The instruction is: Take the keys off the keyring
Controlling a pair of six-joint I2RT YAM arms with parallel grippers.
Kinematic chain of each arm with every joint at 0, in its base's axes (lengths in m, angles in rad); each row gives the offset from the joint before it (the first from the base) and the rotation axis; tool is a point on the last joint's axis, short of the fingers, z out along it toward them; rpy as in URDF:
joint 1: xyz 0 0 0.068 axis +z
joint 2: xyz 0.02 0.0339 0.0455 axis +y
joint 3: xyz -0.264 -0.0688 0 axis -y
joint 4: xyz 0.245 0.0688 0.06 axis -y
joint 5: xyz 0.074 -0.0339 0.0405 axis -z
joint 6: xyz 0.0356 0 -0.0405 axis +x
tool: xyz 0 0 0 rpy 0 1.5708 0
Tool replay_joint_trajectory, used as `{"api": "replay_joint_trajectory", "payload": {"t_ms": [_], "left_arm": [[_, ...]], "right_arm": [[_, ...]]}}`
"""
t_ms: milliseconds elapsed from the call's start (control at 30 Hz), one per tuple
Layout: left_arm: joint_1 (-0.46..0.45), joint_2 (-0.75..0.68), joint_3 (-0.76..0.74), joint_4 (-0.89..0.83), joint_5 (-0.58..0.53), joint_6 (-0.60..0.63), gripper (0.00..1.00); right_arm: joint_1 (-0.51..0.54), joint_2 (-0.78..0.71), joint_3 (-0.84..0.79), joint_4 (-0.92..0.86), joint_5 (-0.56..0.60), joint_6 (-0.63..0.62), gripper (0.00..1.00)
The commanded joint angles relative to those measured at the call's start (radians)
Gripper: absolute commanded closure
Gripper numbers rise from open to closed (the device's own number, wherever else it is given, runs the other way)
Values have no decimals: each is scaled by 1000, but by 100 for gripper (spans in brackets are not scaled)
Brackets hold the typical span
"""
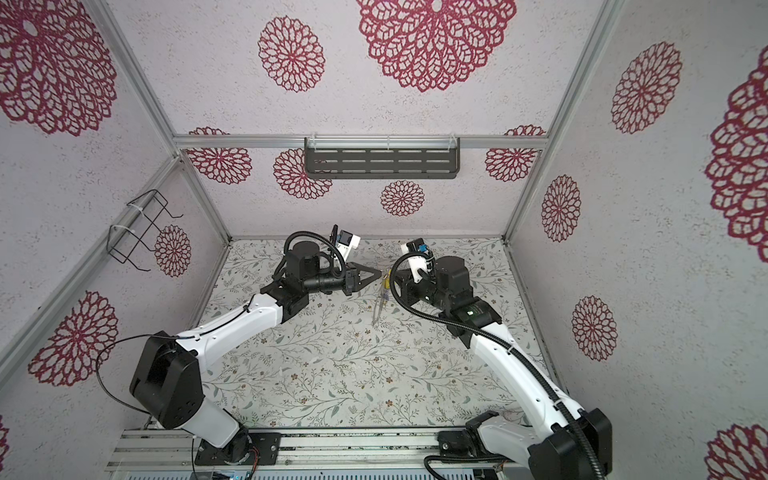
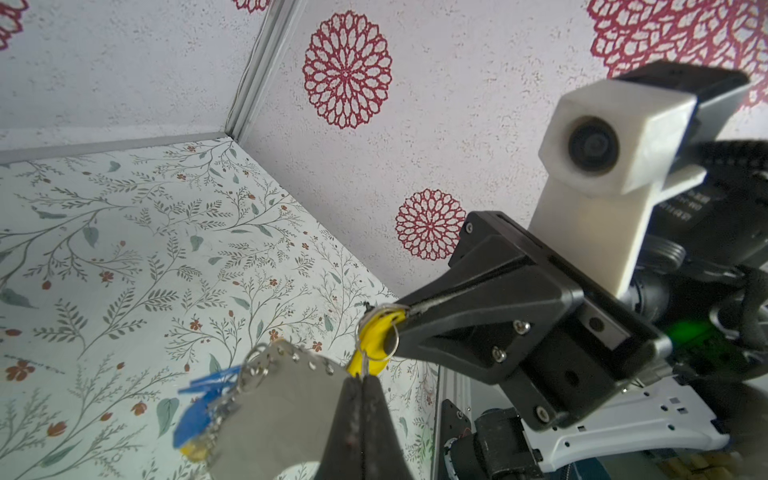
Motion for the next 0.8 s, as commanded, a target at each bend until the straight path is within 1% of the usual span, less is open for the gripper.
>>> {"api": "replay_joint_trajectory", "payload": {"t_ms": [0,67,233,367,500,633,767], "left_arm": [[-6,-32,0,0,-15,93,100],[-6,-36,-1,-7,-40,126,100],[-25,-55,-5,-48,-109,274,100],[-63,-68,-6,-90,-206,406,100],[-75,-64,-4,-102,-224,444,100],[-81,-73,-12,-98,-235,468,100],[-79,-94,-37,-53,-242,456,100]], "right_arm": [[-3,-9,48,-7,2,-16,100],[-4,-4,59,-16,-5,-14,100],[-3,7,88,-49,-15,-21,100],[-3,30,124,-82,-41,-23,100],[-3,63,173,-116,-47,-1,100],[-9,110,241,-189,10,38,100],[-29,133,249,-220,47,64,100]]}}
